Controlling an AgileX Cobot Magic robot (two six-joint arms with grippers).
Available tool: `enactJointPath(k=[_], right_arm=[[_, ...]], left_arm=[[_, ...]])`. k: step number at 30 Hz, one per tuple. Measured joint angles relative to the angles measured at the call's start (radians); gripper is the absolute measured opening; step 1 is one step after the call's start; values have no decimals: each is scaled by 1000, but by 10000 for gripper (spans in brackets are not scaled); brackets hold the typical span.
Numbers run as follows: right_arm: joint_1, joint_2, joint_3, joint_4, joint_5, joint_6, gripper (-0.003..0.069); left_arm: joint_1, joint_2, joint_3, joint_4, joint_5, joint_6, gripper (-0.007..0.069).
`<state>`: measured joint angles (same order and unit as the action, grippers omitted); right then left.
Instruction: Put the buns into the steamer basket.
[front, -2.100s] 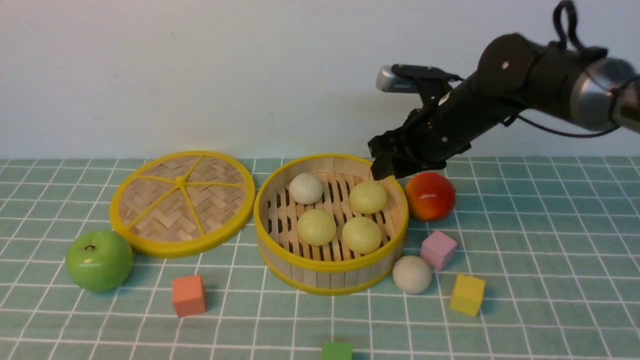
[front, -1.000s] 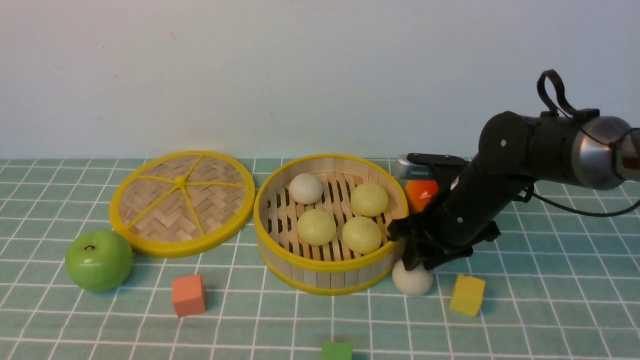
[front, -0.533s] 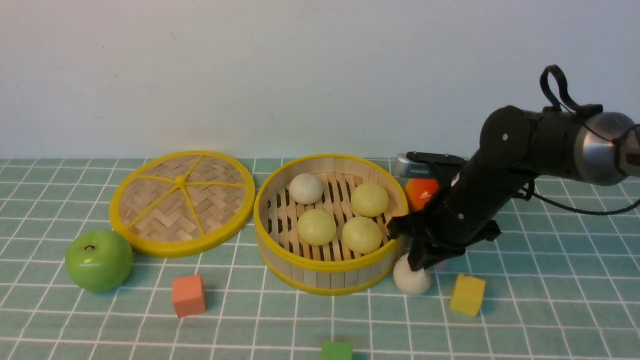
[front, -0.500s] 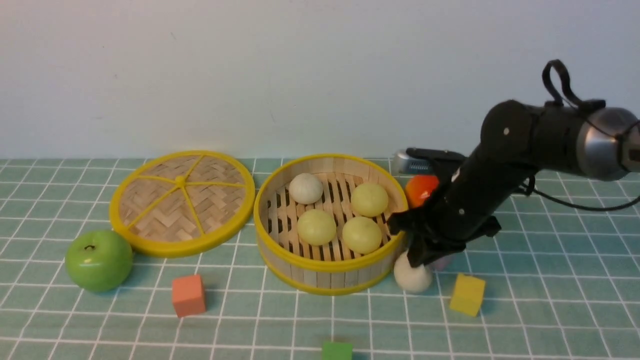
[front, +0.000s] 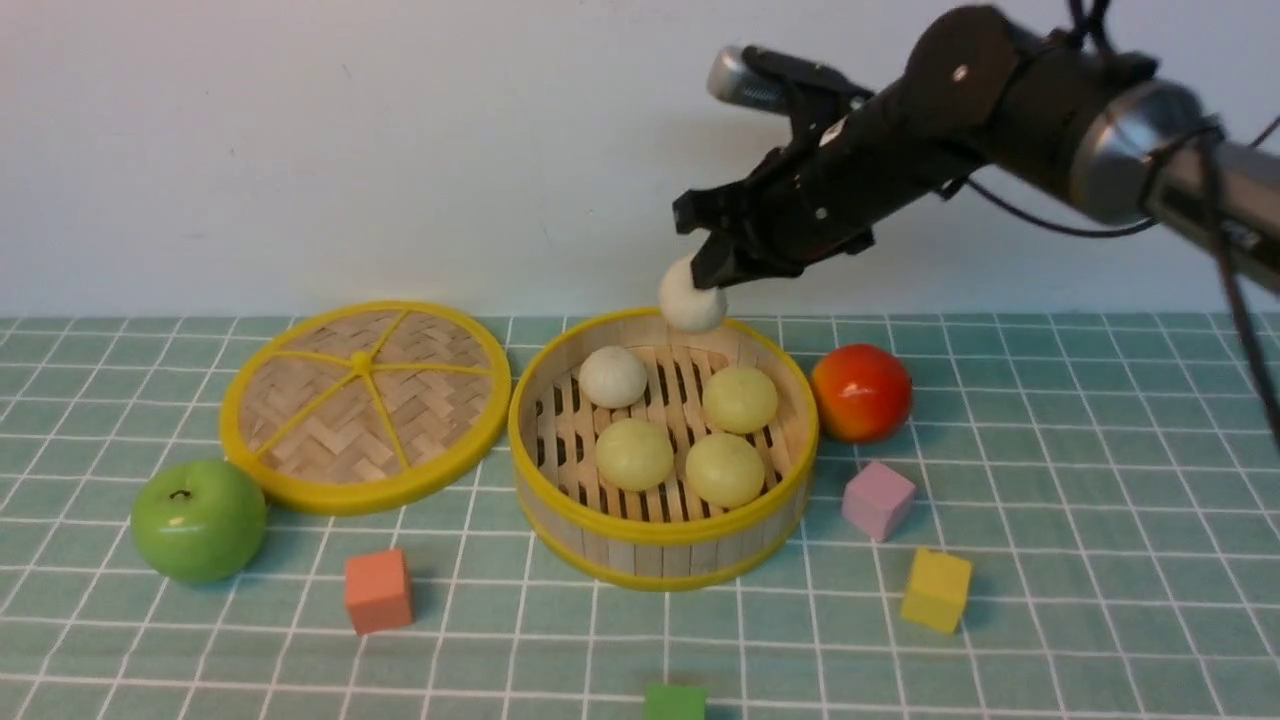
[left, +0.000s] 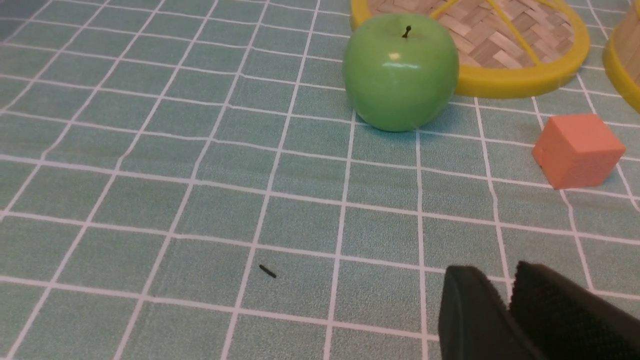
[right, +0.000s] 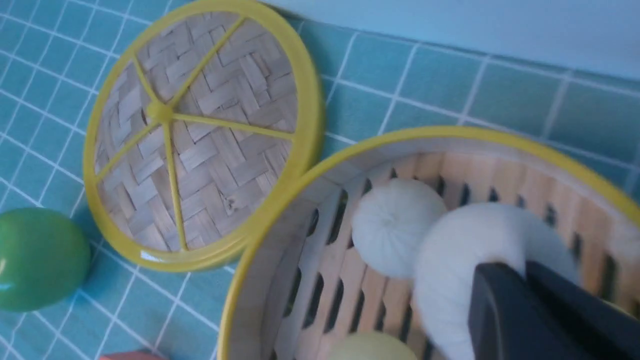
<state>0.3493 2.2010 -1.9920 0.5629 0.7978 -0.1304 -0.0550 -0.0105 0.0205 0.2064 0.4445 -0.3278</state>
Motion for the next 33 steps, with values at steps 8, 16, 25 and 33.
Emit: enactJointPath(k=[8, 16, 25, 33], right_arm=[[1, 115, -9, 43, -40, -44, 13], [1, 117, -11, 31, -54, -43, 42], [1, 73, -11, -3, -48, -35, 290], [-11, -130, -11, -83, 128, -33, 383]], left_arm=[[0, 0, 0, 1, 0, 0, 148], [0, 0, 0, 1, 0, 0, 155], [0, 0, 0, 1, 0, 0, 165], [0, 0, 0, 1, 0, 0, 165]])
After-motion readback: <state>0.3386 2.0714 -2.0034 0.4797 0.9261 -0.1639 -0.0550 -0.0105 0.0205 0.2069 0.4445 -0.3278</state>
